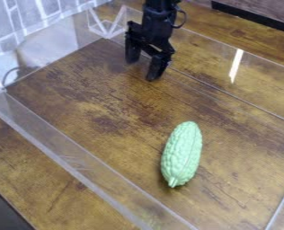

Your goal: Put the white object in the blue tray

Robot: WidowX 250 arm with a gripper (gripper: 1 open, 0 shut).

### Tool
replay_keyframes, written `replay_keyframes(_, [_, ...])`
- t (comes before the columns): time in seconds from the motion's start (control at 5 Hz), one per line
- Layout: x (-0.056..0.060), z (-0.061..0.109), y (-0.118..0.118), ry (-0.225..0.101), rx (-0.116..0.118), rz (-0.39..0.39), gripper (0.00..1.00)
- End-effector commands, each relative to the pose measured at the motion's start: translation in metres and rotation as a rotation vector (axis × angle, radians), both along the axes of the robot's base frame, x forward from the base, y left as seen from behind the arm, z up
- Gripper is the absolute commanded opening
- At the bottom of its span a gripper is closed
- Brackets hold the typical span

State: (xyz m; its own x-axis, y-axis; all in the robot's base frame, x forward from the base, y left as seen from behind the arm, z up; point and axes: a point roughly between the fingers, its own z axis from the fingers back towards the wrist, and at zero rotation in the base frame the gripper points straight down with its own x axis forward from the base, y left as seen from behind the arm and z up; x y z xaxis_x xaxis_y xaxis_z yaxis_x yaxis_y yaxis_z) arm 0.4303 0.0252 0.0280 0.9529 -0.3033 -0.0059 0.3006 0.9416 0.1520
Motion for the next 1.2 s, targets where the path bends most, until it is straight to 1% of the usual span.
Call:
replay_keyframes(0.0, [0.011,0.013,0.008,-0.060,-0.005,0.017,1.00])
replay_keyframes(0.6, [0.016,-0.004,0.009,-0.050,-0.019,0.024,1.00])
replay_keyframes(1.0, [0.010,-0.010,0.010,-0.036,-0.025,0.029,1.00])
